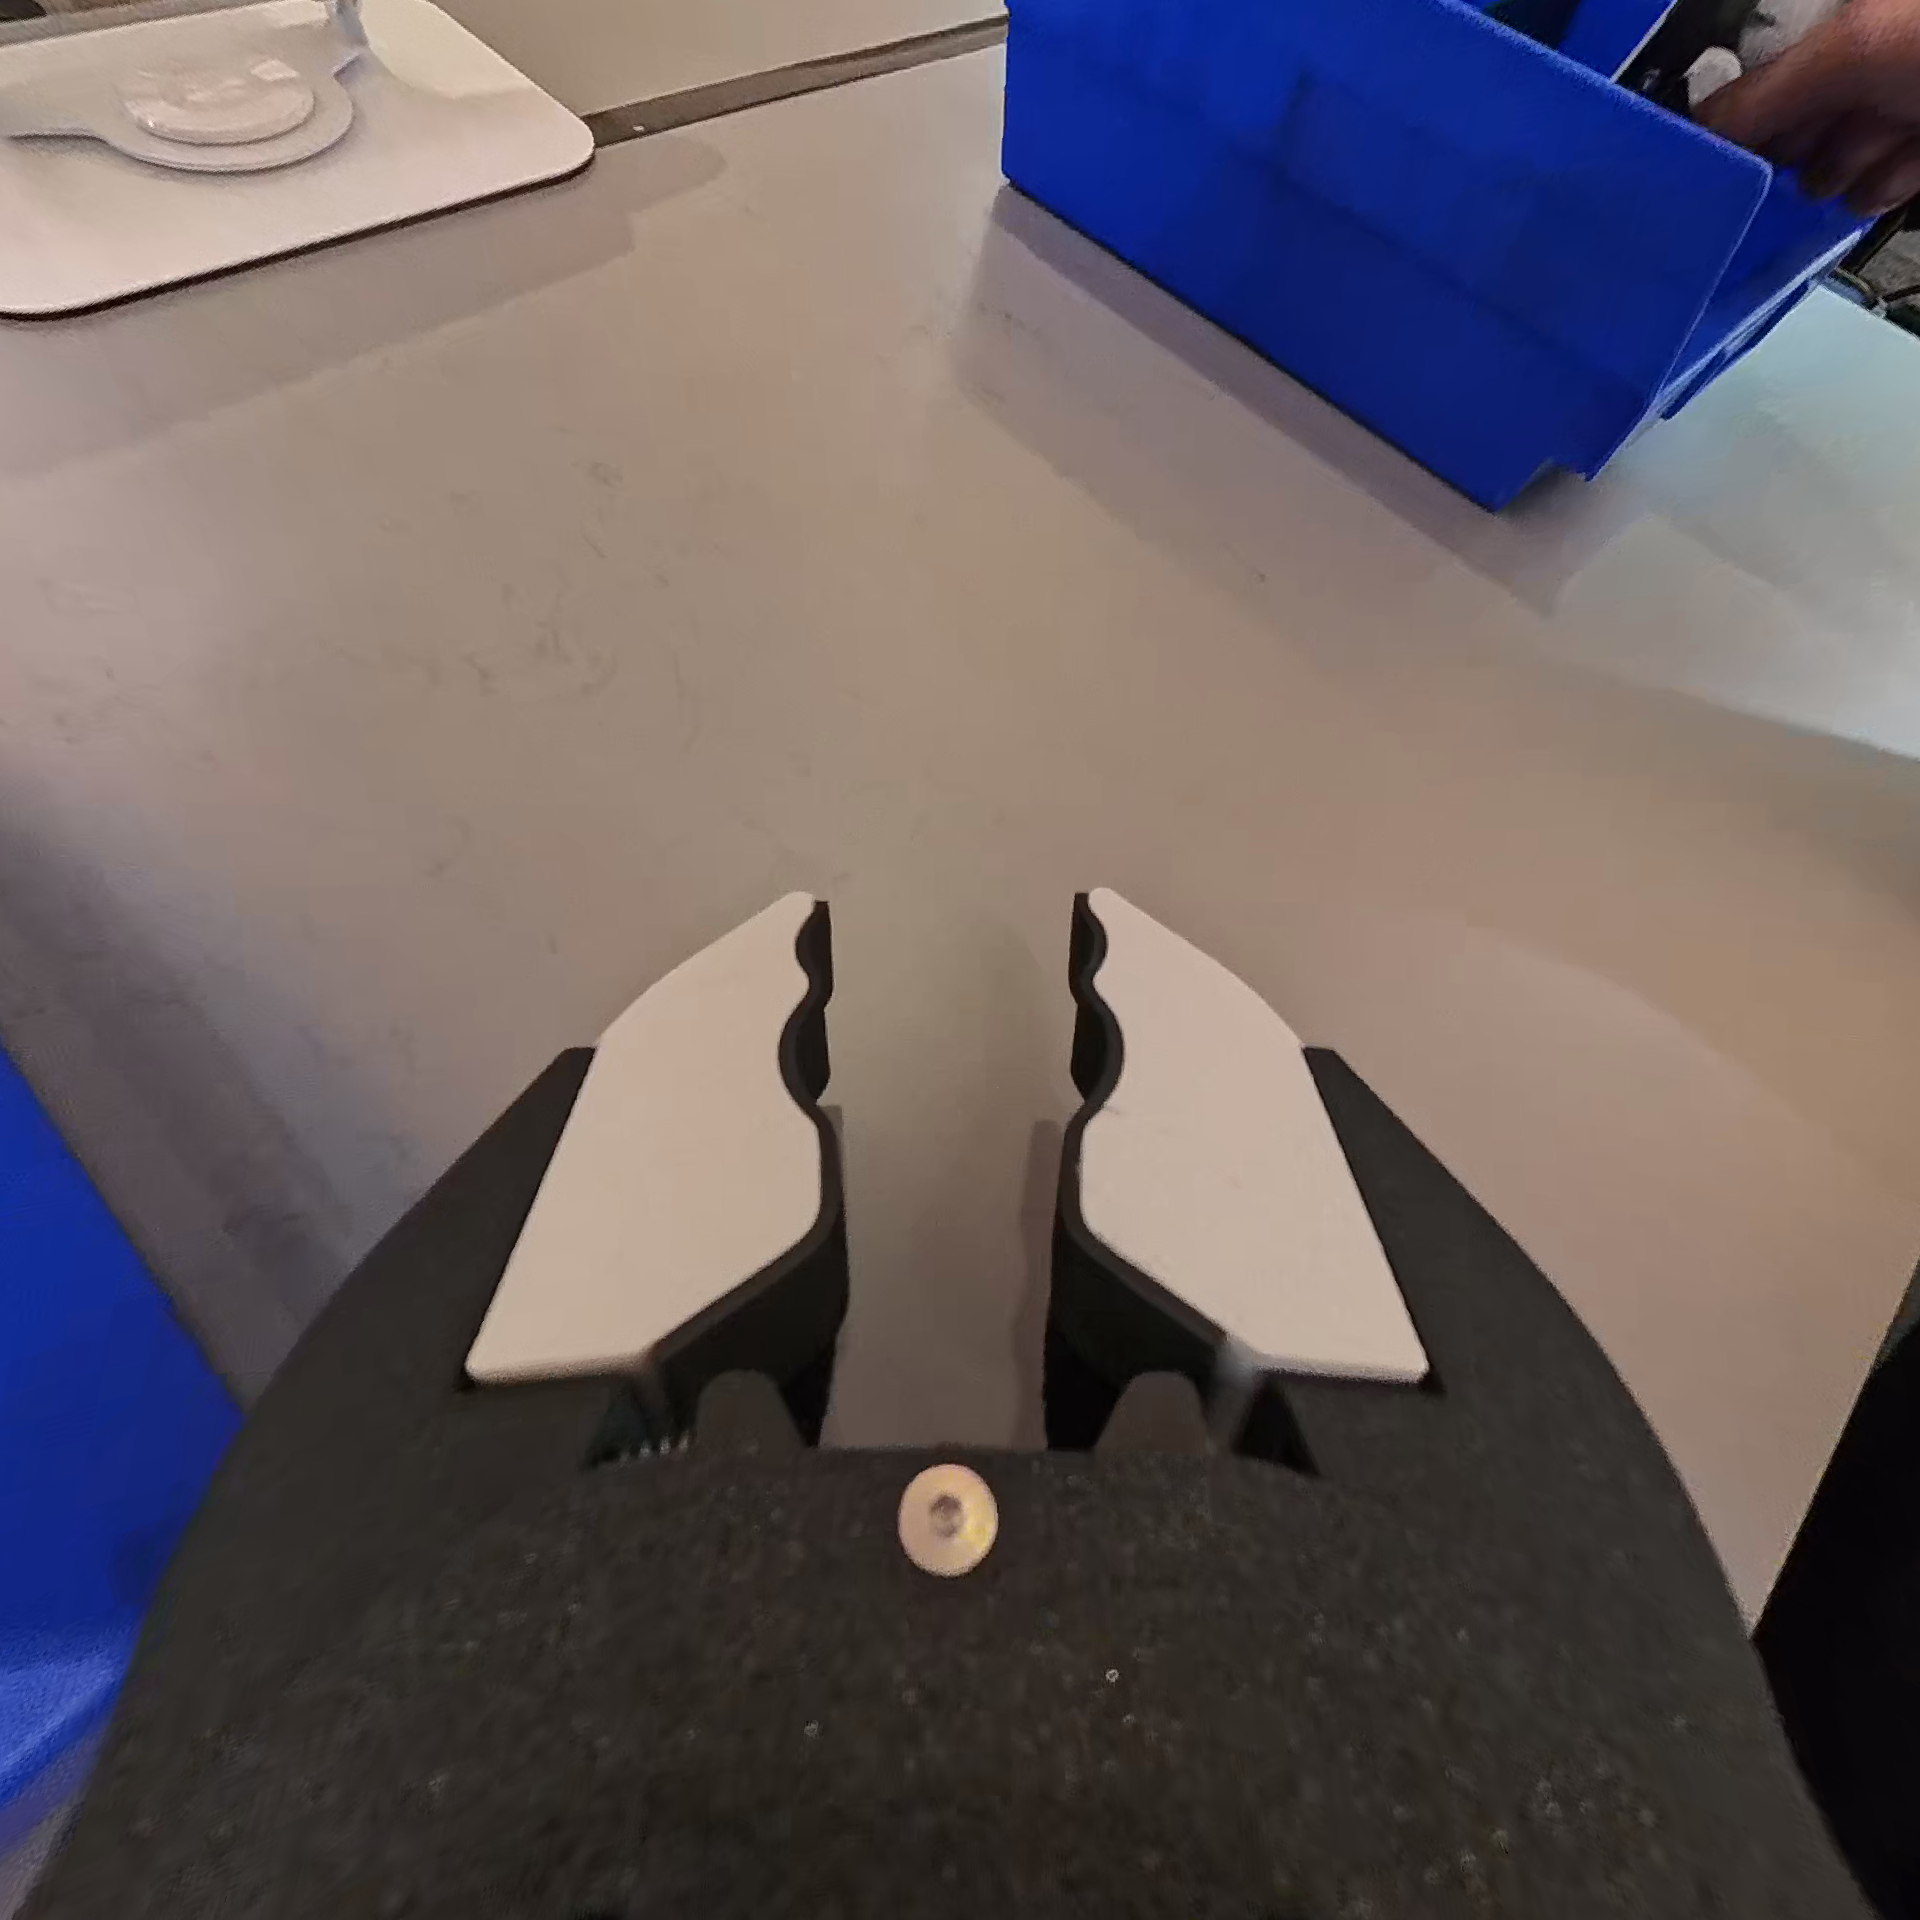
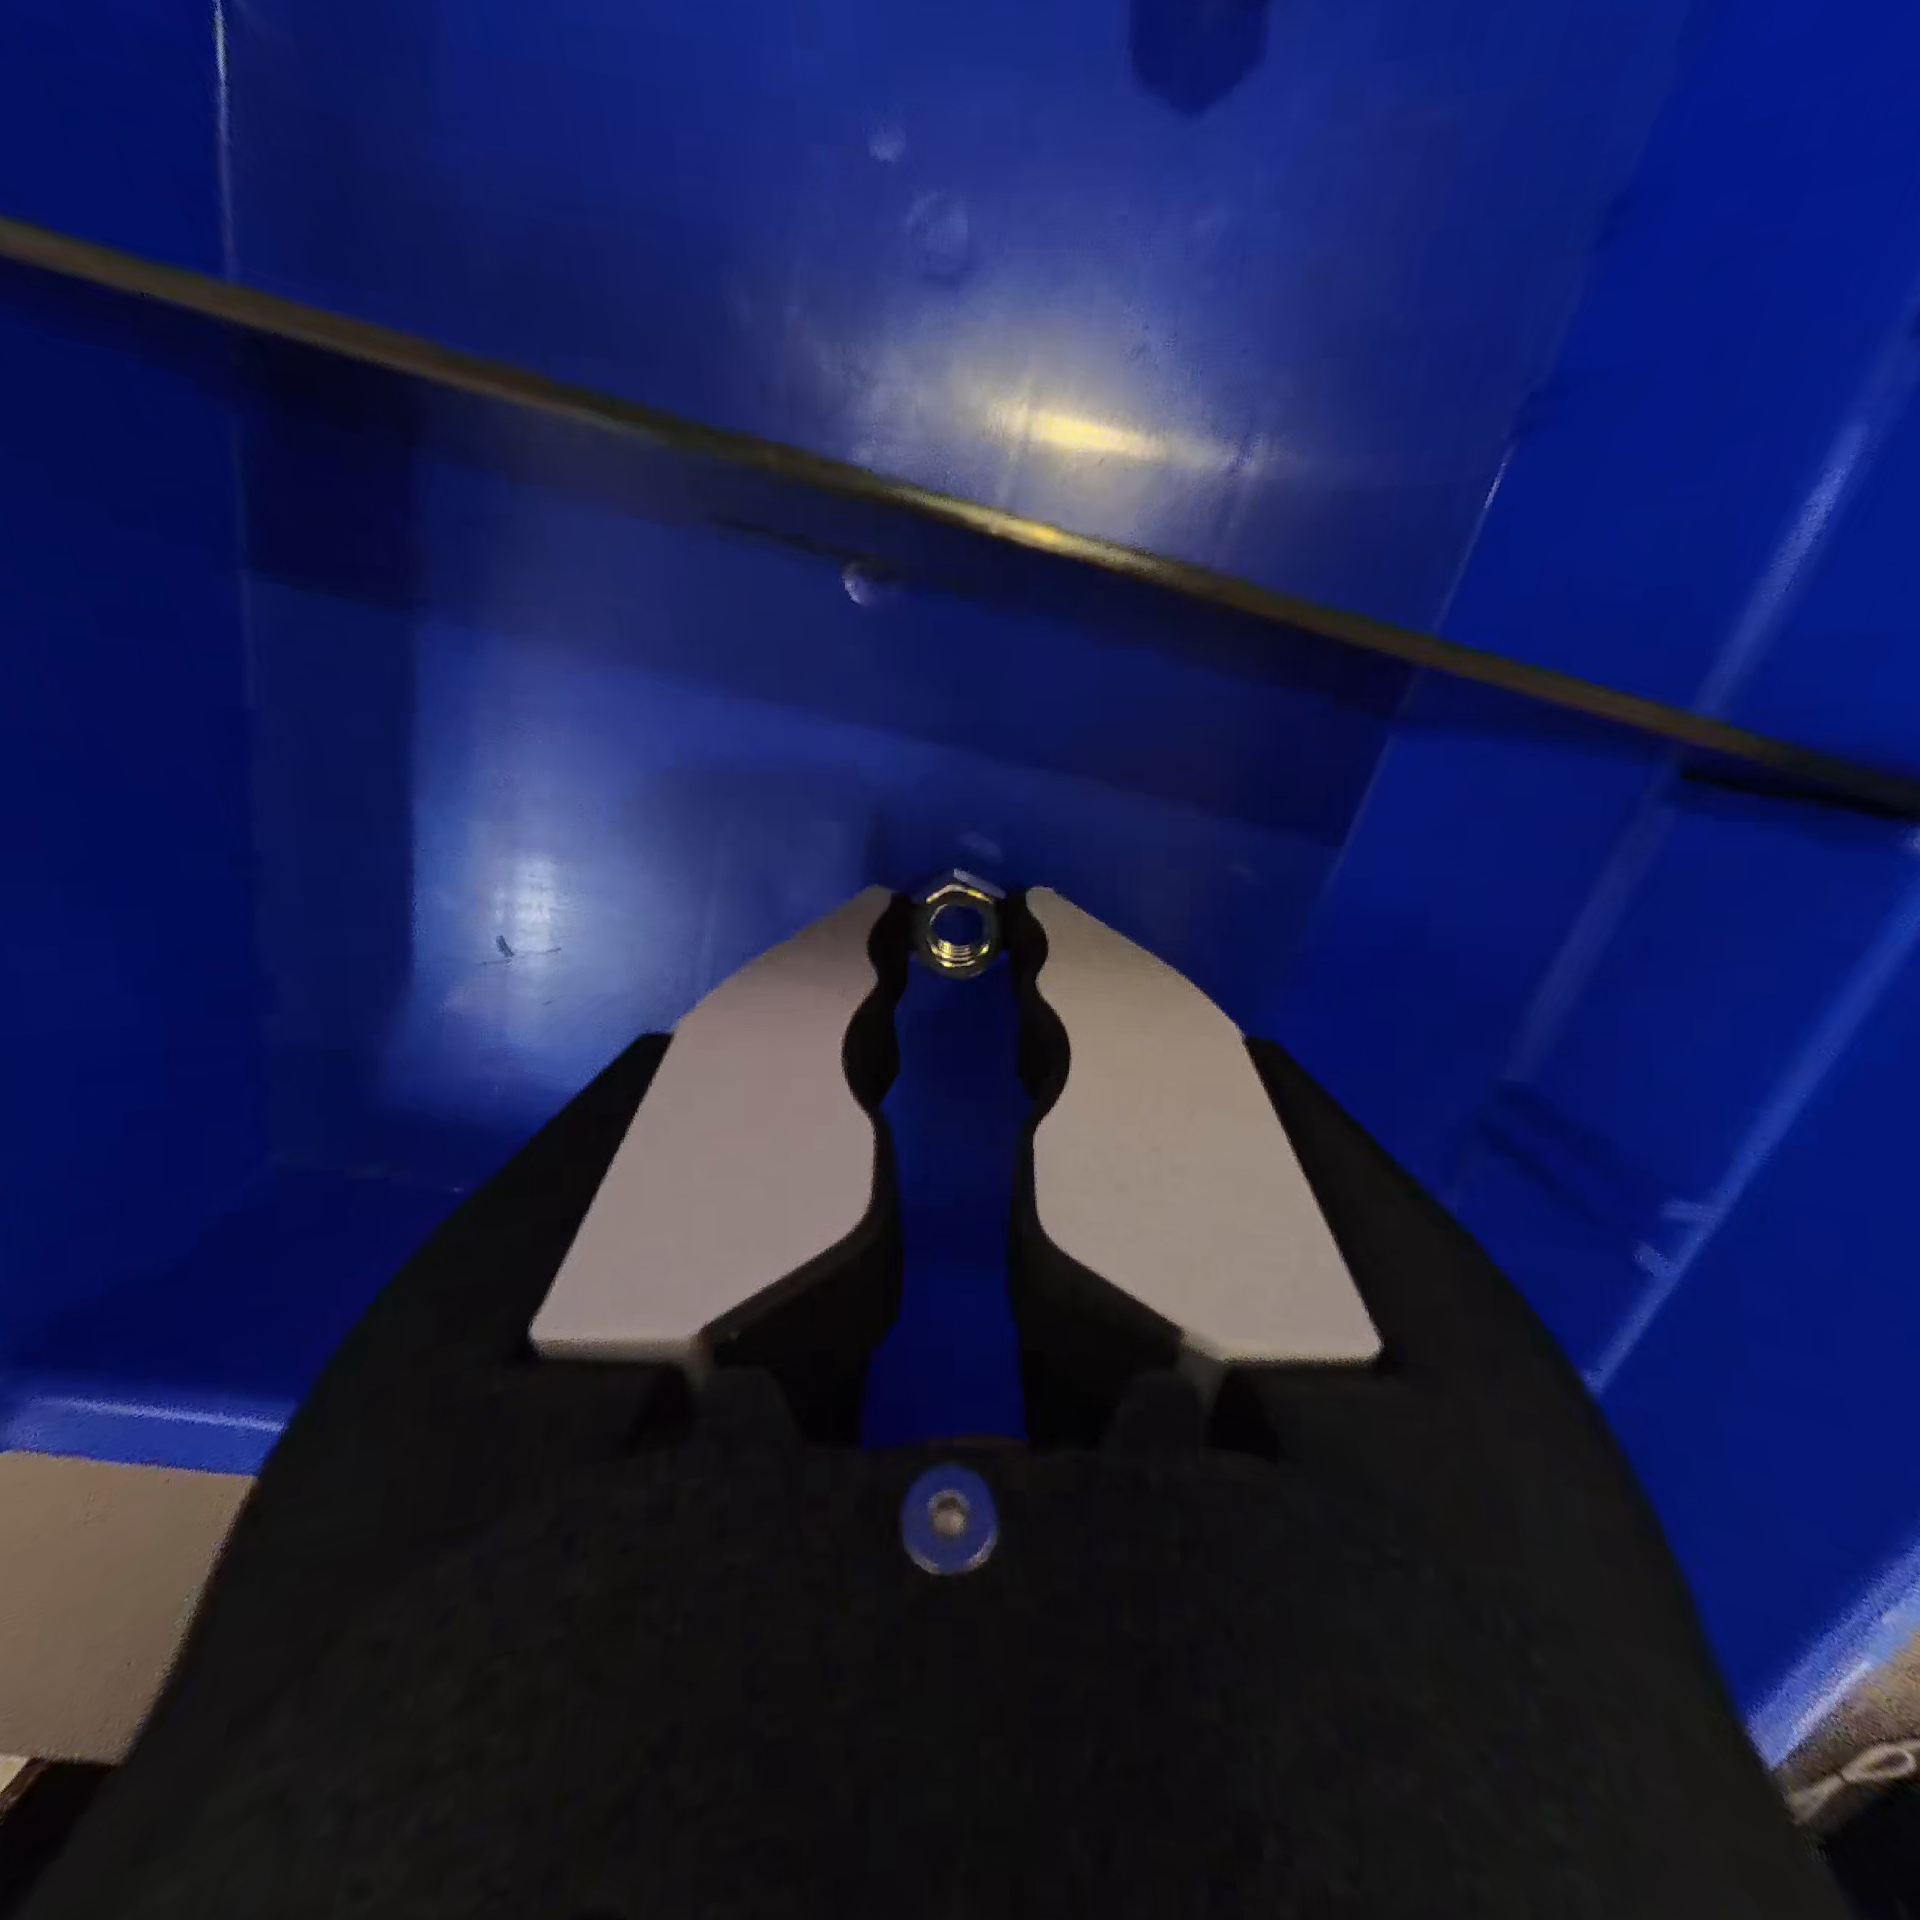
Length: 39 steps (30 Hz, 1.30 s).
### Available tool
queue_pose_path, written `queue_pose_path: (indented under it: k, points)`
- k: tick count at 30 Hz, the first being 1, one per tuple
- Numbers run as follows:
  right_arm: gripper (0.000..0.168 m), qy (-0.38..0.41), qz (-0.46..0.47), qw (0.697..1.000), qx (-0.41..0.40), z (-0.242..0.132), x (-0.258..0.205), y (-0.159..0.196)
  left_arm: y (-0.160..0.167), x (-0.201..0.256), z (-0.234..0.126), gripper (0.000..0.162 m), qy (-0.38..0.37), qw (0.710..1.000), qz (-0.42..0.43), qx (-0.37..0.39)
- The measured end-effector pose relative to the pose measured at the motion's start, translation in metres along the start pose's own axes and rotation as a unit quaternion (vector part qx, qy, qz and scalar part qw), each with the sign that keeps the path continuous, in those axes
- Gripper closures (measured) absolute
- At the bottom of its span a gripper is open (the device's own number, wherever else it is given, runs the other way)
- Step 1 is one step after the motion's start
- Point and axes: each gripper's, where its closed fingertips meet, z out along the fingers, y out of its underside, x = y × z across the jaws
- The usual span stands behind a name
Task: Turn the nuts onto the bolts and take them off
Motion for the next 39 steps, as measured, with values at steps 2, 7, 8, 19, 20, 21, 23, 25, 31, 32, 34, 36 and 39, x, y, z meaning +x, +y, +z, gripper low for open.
queue_pose_path:
  k: [2, 7, 8, 19, 20, 21, 23, 25, 31, 32, 34, 36, 39]
  points:
    - [0.149, -0.003, -0.002, 1.000, -0.004, 0.000, -0.001, 0.002, 0.001, 0.001, 0.001, 0.119, 0.000, 1.000, 0.002, -0.002]
    - [0.134, 0.008, -0.006, 1.000, 0.005, -0.003, 0.006, 0.002, 0.002, 0.001, 0.001, 0.119, 0.001, 1.000, 0.007, -0.007]
    - [0.134, 0.010, -0.006, 1.000, 0.013, -0.009, 0.008, 0.001, 0.003, 0.001, 0.002, 0.119, 0.000, 1.000, 0.007, -0.009]
    - [0.132, -0.315, -0.146, 0.770, 0.534, -0.249, -0.215, -0.028, 0.000, 0.007, 0.001, 0.118, 0.008, 1.000, 0.006, 0.001]
    - [0.129, -0.381, -0.146, 0.743, 0.530, -0.233, -0.250, -0.014, -0.002, 0.008, 0.000, 0.118, 0.008, 1.000, 0.009, 0.007]
    - [0.126, -0.418, -0.151, 0.735, 0.513, -0.209, -0.276, -0.001, -0.004, 0.008, -0.001, 0.118, 0.005, 1.000, 0.014, 0.011]
    - [0.127, -0.417, -0.166, 0.755, 0.477, -0.156, -0.303, 0.017, -0.007, 0.006, -0.003, 0.116, -0.007, 0.999, 0.028, 0.018]
    - [0.130, -0.432, -0.160, 0.755, 0.467, -0.139, -0.308, 0.025, -0.009, 0.007, -0.005, 0.115, -0.011, 0.999, 0.036, 0.020]
    - [0.137, -0.438, -0.143, 0.753, 0.470, -0.135, -0.299, 0.024, -0.037, 0.024, -0.029, 0.113, 0.049, 0.997, -0.010, 0.050]
    - [0.139, -0.427, -0.156, 0.754, 0.475, -0.134, -0.300, 0.026, -0.041, 0.023, -0.036, 0.113, 0.050, 0.997, -0.012, 0.056]
    - [0.140, -0.410, -0.178, 0.752, 0.485, -0.135, -0.305, 0.027, -0.048, 0.015, -0.051, 0.113, 0.039, 0.997, -0.013, 0.062]
    - [0.141, -0.414, -0.189, 0.749, 0.481, -0.136, -0.311, 0.030, -0.051, 0.002, -0.069, 0.113, 0.024, 0.997, -0.014, 0.066]
    - [0.142, -0.423, -0.200, 0.745, 0.475, -0.136, -0.321, 0.037, -0.048, -0.046, -0.096, 0.112, -0.057, 0.997, -0.016, 0.045]
